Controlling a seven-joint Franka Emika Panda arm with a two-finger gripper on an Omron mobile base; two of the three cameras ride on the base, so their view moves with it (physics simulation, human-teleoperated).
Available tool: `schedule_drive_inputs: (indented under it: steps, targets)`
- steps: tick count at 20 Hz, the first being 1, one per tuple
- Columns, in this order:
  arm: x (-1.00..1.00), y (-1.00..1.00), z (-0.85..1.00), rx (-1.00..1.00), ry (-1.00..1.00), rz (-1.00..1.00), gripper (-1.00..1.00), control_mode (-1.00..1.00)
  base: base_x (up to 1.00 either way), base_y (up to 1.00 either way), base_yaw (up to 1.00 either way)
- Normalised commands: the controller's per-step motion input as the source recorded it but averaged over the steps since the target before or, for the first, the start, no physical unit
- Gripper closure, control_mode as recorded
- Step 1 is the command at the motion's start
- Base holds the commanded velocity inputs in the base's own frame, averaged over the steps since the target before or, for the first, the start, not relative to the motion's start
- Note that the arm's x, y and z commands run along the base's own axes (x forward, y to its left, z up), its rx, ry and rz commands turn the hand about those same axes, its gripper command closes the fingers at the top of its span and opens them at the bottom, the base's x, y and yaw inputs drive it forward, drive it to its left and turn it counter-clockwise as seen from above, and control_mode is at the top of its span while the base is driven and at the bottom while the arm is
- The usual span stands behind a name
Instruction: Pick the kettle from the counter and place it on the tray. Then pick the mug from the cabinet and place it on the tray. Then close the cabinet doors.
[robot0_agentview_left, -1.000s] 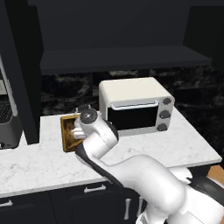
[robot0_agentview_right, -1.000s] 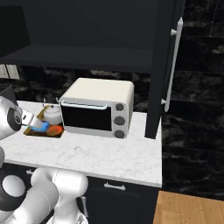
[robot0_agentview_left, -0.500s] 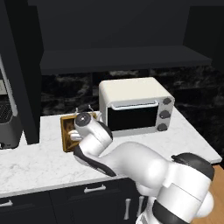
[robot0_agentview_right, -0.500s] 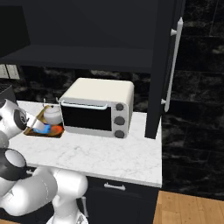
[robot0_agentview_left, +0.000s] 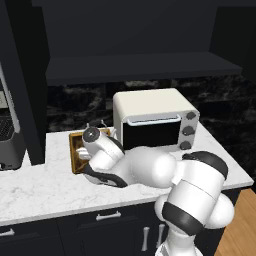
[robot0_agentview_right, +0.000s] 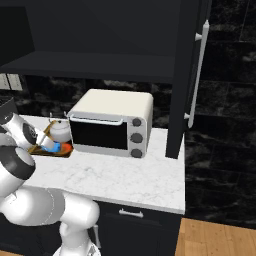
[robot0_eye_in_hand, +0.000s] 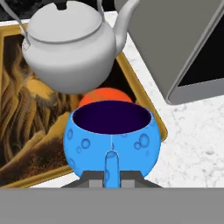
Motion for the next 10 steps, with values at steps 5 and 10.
schedule_drive_inputs:
  steps: [5,10]
  targets:
    - [0.09,0.11,-0.26,0.0,0.0,-0.01,1.0,-1.0,0.0,0.0,0.0]
    - [0.21,0.11,-0.15,0.0,0.0,-0.01,1.0,-1.0,0.0,0.0,0.0]
